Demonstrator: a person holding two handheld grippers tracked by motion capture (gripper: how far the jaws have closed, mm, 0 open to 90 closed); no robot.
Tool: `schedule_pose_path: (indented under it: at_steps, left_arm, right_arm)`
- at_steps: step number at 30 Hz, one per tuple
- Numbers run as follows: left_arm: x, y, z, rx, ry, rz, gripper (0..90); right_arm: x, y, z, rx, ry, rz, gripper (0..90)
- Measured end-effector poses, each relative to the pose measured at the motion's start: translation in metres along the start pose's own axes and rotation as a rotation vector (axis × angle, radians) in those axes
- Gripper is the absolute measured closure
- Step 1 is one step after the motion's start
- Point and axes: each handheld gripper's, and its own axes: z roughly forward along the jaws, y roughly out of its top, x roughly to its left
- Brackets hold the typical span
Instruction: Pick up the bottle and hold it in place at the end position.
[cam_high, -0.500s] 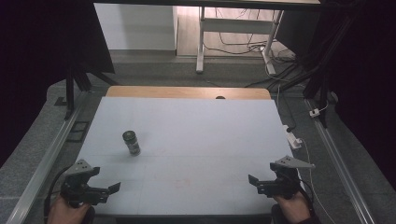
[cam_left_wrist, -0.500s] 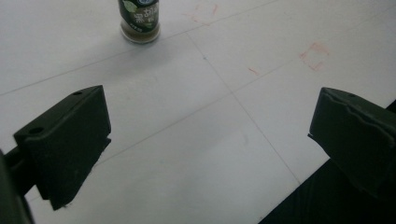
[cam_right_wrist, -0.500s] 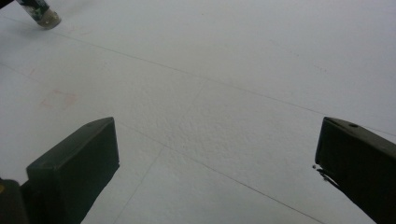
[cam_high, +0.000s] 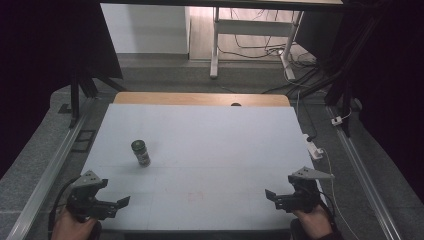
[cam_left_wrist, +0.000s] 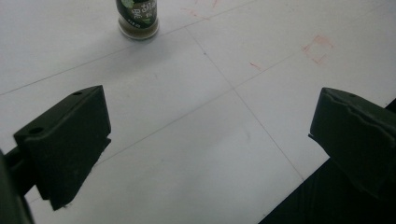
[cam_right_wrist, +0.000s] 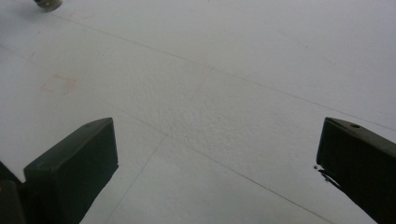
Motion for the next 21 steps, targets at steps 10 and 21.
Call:
schedule_pose_path:
  at_steps: [10, 21]
  left_arm:
    - [-0.0001, 0.0004, 0.0004, 0.005, 0.007, -0.004, 0.0]
    - [-0.0006, 0.0038, -0.002, -0.033, 0.02, -0.002, 0.0]
  right_arm:
    - [-0.0005, 0.0002, 0.0008, 0.013, 0.018, -0.006, 0.0]
    - [0.0008, 0.0009, 0.0032, 0.036, 0.017, -0.012, 0.0]
